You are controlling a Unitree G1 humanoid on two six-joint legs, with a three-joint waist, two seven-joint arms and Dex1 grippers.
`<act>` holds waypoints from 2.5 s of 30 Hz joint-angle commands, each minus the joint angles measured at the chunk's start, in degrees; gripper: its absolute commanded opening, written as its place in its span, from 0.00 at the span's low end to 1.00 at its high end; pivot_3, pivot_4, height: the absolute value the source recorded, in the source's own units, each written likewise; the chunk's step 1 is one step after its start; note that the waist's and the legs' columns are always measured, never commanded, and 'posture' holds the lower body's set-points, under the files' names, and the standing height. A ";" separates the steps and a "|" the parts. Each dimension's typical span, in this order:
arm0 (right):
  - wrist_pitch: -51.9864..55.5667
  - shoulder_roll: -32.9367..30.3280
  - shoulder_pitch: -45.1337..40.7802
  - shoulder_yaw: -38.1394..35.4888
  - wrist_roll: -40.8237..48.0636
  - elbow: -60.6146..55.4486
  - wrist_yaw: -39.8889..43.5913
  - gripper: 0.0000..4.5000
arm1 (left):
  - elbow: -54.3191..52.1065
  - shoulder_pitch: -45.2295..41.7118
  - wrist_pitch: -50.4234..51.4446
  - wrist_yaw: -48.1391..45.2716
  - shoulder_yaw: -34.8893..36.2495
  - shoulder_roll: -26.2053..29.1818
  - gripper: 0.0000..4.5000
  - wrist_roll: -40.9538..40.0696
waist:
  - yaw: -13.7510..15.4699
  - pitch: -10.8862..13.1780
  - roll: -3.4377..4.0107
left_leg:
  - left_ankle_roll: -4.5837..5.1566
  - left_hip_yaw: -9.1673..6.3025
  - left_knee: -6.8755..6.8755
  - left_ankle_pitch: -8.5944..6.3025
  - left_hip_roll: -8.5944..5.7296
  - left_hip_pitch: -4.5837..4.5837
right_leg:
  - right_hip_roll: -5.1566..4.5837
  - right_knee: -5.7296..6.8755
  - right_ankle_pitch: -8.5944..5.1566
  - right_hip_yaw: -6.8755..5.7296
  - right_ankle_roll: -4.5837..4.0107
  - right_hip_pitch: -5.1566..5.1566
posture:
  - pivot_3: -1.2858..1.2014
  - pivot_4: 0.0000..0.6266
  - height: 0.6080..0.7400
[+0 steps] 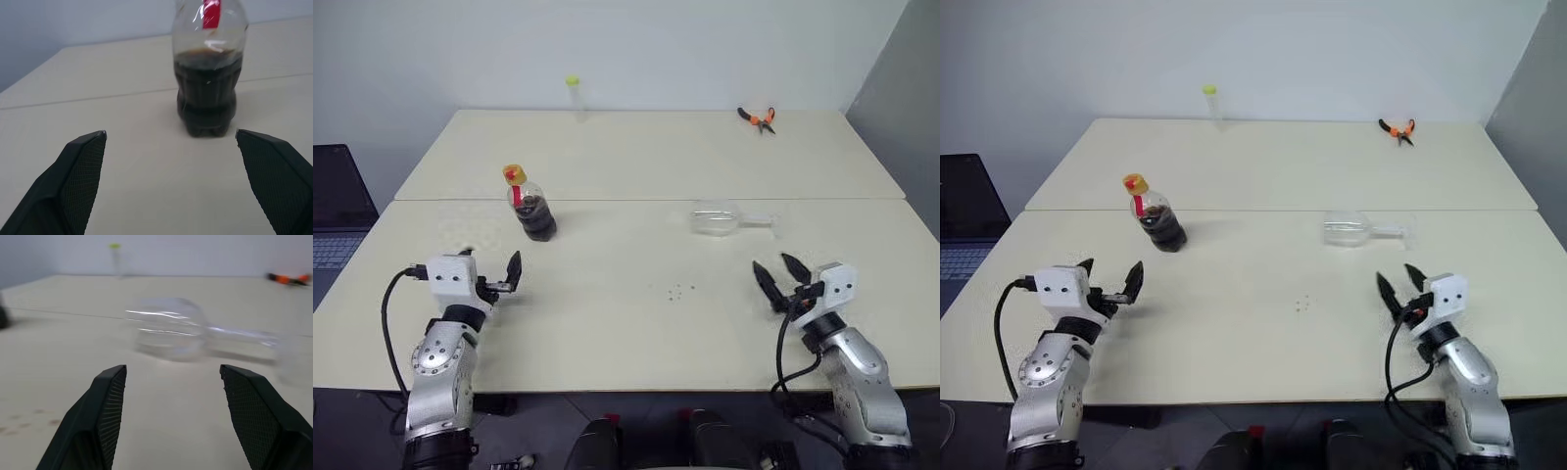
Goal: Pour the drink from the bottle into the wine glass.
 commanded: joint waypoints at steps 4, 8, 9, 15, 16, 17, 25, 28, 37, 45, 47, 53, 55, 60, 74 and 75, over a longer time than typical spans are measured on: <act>3.69 -8.24 0.56 4.35 0.34 -12.79 7.86 0.72 | -2.39 -2.03 1.02 -0.89 -1.07 0.79 1.00 -0.62 | 0.01 0.04 -0.08 | 0.00 -0.07 0.00 0.00 0.00 -0.01 | 0.02 -0.03 0.00 -0.08 0.01 0.02 | 0.52 0.24 1.00; 5.81 -10.89 -0.32 4.64 1.85 -14.43 9.60 0.72 | -0.84 -3.43 2.16 -1.96 -1.62 1.50 1.00 -0.45 | 0.04 0.09 -0.18 | 0.00 -0.06 0.01 0.00 -0.01 -0.02 | 0.02 -0.03 0.00 -0.09 0.01 0.03 | 0.52 0.24 1.00; 6.74 -11.35 -0.61 4.73 2.60 -14.63 10.12 0.72 | -0.15 -3.94 2.06 -2.46 -2.27 1.81 1.00 0.21 | 0.05 0.10 -0.18 | 0.00 -0.07 0.01 0.00 -0.01 -0.02 | 0.03 -0.03 0.00 -0.09 0.01 0.03 | 0.52 0.24 1.00; 15.34 -13.34 -0.99 3.25 11.55 -15.90 13.13 0.72 | 5.59 -8.66 0.78 -3.09 -3.98 2.02 1.00 1.46 | 0.15 0.19 -0.34 | 0.00 -0.10 0.03 0.00 -0.02 -0.04 | 0.02 -0.03 0.00 -0.11 0.00 0.03 | 0.52 0.24 1.00; 15.41 -13.74 -0.86 3.29 11.50 -15.77 13.79 0.72 | 6.68 -9.52 0.91 -3.13 -3.82 2.01 1.00 1.19 | 0.15 0.20 -0.35 | 0.00 -0.10 0.04 0.00 -0.02 -0.05 | 0.02 -0.03 0.00 -0.11 0.00 0.03 | 0.52 0.24 1.00; 15.41 -14.01 -0.69 3.34 11.50 -15.65 14.26 0.72 | 7.54 -10.19 1.03 -3.12 -3.70 2.01 1.00 1.01 | 0.16 0.20 -0.36 | 0.00 -0.09 0.04 0.00 -0.02 -0.04 | 0.02 -0.03 0.00 -0.11 0.00 0.03 | 0.52 0.24 1.00; 14.05 -12.87 -0.70 2.73 11.29 -13.89 15.70 0.72 | 13.79 -14.88 0.15 -3.26 -4.11 2.30 1.00 1.67 | 0.15 0.20 -0.37 | 0.00 -0.11 0.04 0.00 -0.02 -0.04 | 0.03 -0.02 0.00 -0.13 0.01 0.02 | 0.52 0.24 1.00; 13.55 -12.87 -0.34 3.09 10.51 -13.80 16.20 0.92 | 14.68 -15.43 -0.36 -3.25 -4.04 2.38 1.00 1.79 | 0.14 0.20 -0.37 | 0.00 -0.11 0.04 0.00 -0.02 -0.04 | 0.02 -0.02 0.00 -0.13 0.01 0.02 | 0.52 0.24 1.00; 12.71 -11.45 -2.77 6.50 6.46 -15.29 14.35 0.99 | 20.44 -19.45 -2.07 -2.90 -4.41 2.10 1.00 2.23 | 0.15 0.21 -0.38 | 0.00 -0.14 0.05 0.00 -0.02 -0.05 | 0.02 -0.02 0.00 -0.16 0.01 0.01 | 0.52 0.24 1.00; 14.87 -10.86 -5.87 7.00 6.82 -16.87 12.18 0.99 | 28.06 -24.30 -3.64 -4.08 -4.90 2.24 1.00 2.34 | 0.15 0.21 -0.39 | -0.01 -0.15 0.07 0.01 -0.04 -0.06 | 0.01 -0.01 0.00 -0.16 0.01 0.00 | 0.52 0.24 1.00; 15.25 -10.65 -6.27 7.12 6.86 -17.11 11.65 0.99 | 30.10 -25.67 -4.21 -4.47 -4.70 2.27 1.00 2.14 | 0.14 0.21 -0.39 | -0.01 -0.15 0.07 0.01 -0.04 -0.06 | 0.02 0.00 0.00 -0.17 0.01 0.00 | 0.52 0.24 1.00; 15.91 -10.06 -6.52 7.89 6.12 -17.88 10.04 0.99 | 38.31 -30.95 -6.87 -5.24 -5.21 2.09 1.00 2.77 | 0.13 0.22 -0.40 | -0.01 -0.15 0.07 0.01 -0.06 -0.08 | 0.01 -0.01 0.00 -0.18 0.01 -0.01 | 0.52 0.24 1.00; 16.05 -10.01 -6.55 8.02 5.82 -18.20 9.59 0.99 | 41.12 -32.81 -7.71 -5.43 -5.07 1.92 1.00 2.71 | 0.12 0.22 -0.41 | -0.01 -0.14 0.08 0.01 -0.06 -0.09 | 0.01 -0.02 0.00 -0.17 0.01 -0.01 | 0.52 0.24 1.00; 16.50 -9.81 -6.74 8.02 5.47 -18.75 8.67 0.99 | 46.73 -36.36 -10.22 -6.12 -5.17 1.53 1.00 3.08 | 0.11 0.22 -0.42 | -0.01 -0.15 0.08 0.01 -0.06 -0.09 | 0.02 -0.01 0.00 -0.19 0.01 -0.01 | 0.52 0.24 1.00; 14.38 -8.42 -6.45 7.48 3.34 -19.69 5.47 1.00 | 47.09 -36.92 -11.42 -9.76 -5.76 1.48 0.46 2.83 | 0.10 0.23 -0.43 | -0.01 -0.17 0.09 0.01 -0.07 -0.11 | 0.01 0.00 0.00 -0.19 0.01 -0.02 | 0.52 0.24 1.00; 13.73 -8.46 -6.39 7.59 2.40 -19.67 5.25 1.00 | 46.05 -36.58 -11.15 -10.38 -6.09 1.36 0.44 2.80 | 0.10 0.23 -0.43 | -0.01 -0.16 0.10 0.01 -0.07 -0.11 | 0.01 0.00 0.00 -0.18 0.01 -0.02 | 0.52 0.24 1.00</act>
